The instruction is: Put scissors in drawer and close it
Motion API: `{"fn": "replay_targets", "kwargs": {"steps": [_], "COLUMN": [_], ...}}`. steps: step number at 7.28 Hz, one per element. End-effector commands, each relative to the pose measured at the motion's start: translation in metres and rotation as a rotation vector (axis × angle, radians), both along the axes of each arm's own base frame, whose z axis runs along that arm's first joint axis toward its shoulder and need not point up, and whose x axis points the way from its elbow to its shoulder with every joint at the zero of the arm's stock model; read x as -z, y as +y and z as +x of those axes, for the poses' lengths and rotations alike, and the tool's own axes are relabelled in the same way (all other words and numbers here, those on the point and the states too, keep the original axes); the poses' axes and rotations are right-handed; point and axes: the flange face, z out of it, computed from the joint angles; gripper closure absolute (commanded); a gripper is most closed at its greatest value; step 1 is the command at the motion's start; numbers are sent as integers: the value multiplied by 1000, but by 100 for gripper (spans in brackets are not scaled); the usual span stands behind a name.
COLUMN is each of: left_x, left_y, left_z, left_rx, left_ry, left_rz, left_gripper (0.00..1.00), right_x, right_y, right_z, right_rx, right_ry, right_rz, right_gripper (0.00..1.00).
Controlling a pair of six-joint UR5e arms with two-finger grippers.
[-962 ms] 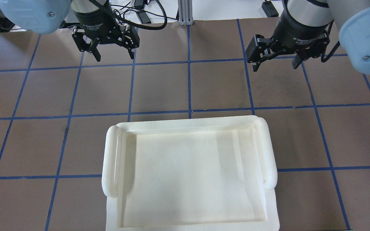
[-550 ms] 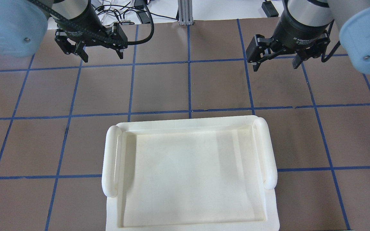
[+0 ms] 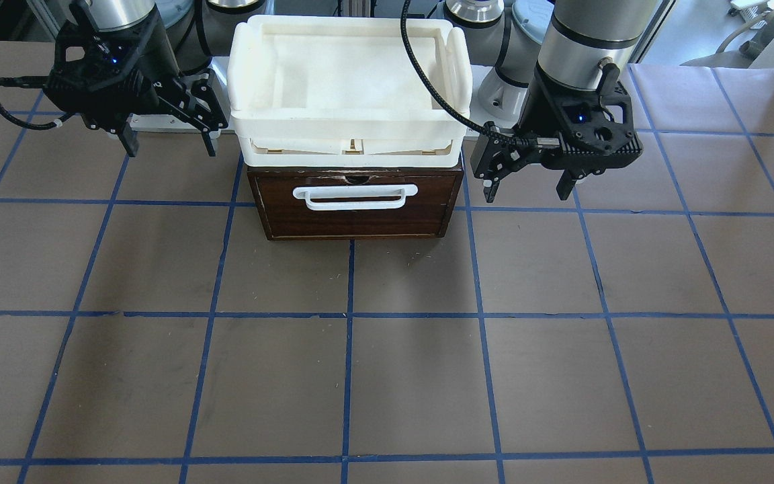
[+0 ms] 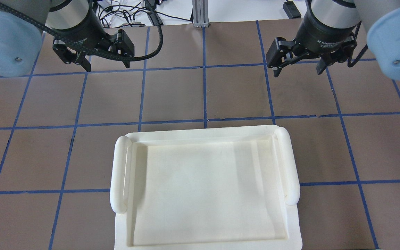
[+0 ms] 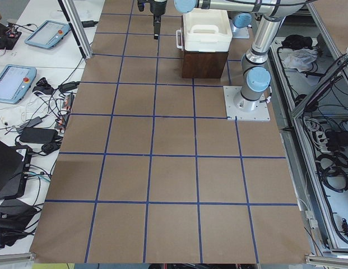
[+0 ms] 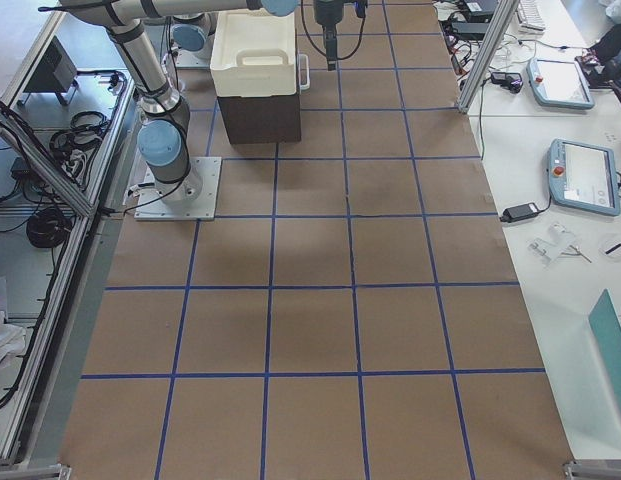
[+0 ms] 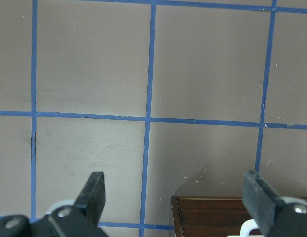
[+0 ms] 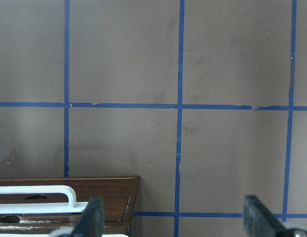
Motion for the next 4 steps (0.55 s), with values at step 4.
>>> {"fn": "replay_targets", "kwargs": {"steps": [4], "left_x": [-1], "left_y": [0], "left_z": [-1], "left_rx": [2], "left_ry": [4], "left_rz": [2], "left_gripper": [0], "right_x": [1], "right_y": [0], "right_z": [0], "right_rx": [0], "right_ry": [2], "right_rz": [1], "right_gripper": [0]}}
